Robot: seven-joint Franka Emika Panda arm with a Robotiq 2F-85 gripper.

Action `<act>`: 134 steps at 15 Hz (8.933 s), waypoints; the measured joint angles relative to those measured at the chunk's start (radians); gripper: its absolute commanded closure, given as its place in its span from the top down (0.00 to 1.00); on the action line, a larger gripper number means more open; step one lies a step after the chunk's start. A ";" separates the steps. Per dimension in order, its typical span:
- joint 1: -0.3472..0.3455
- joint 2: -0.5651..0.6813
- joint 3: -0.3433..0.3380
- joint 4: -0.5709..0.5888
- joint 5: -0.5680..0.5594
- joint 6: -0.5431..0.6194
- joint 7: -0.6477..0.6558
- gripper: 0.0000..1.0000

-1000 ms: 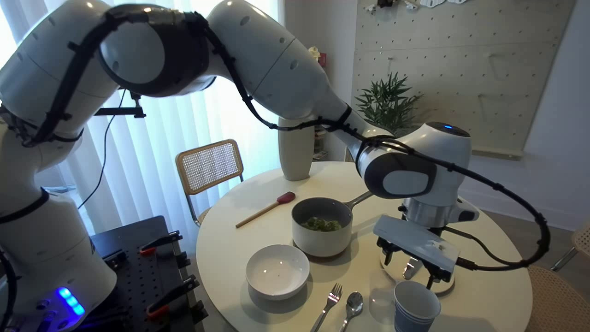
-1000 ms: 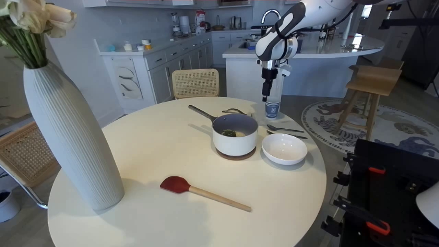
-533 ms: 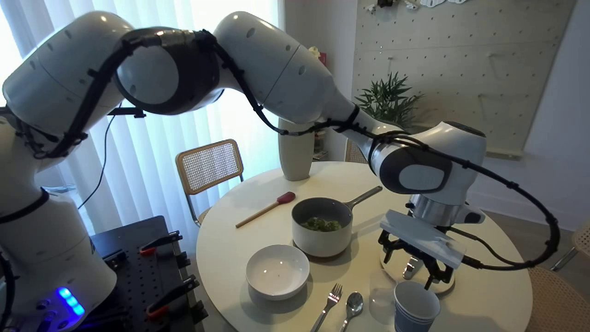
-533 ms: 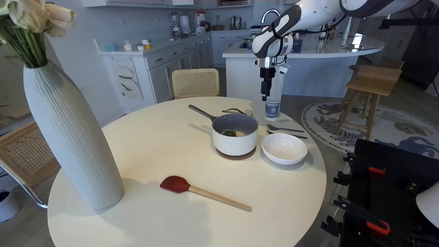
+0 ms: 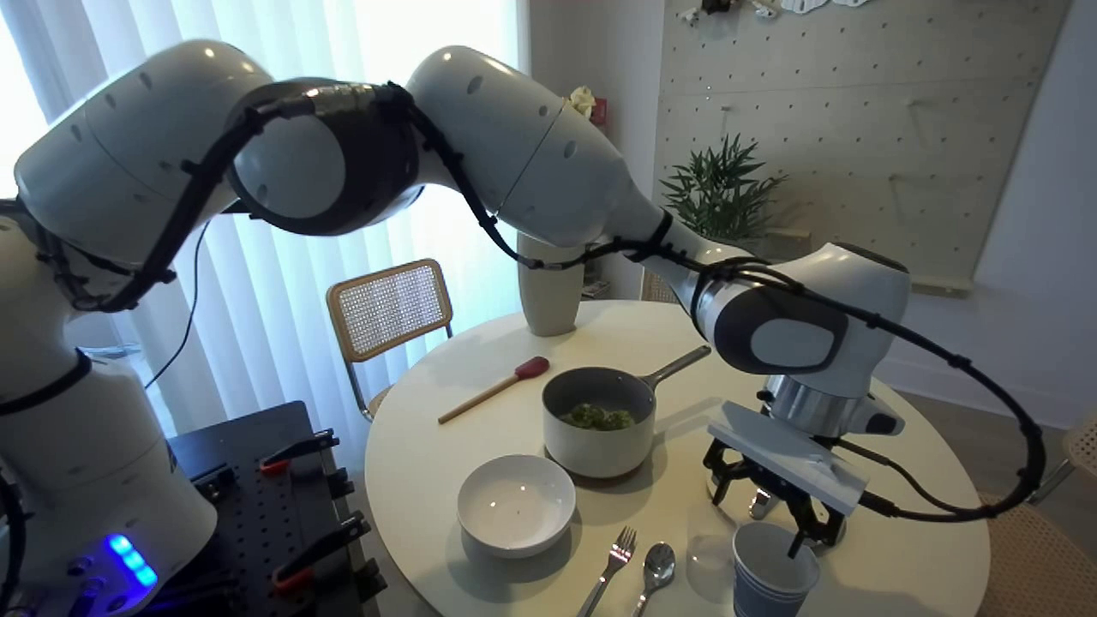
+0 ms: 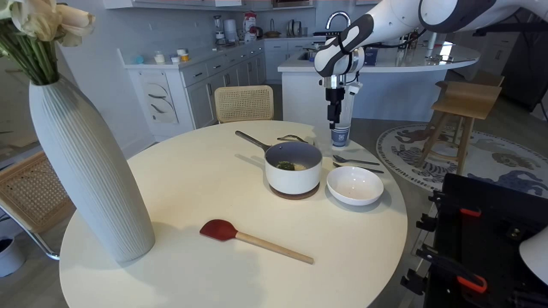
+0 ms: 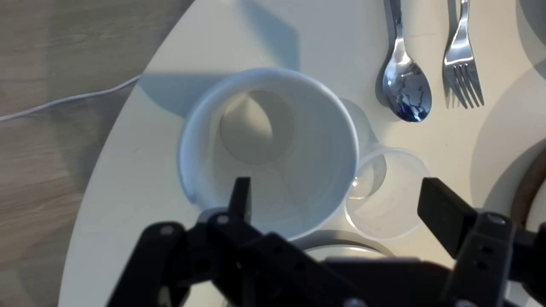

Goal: Place the spoon next to the fork then move the cup to the left

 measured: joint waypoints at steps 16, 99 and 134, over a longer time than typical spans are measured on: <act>0.019 0.003 -0.010 -0.006 0.000 -0.001 0.000 0.00; 0.557 -1.030 0.161 -1.401 -0.004 0.537 -0.618 0.01; 0.597 -1.039 0.091 -1.628 -0.214 0.743 -0.638 0.01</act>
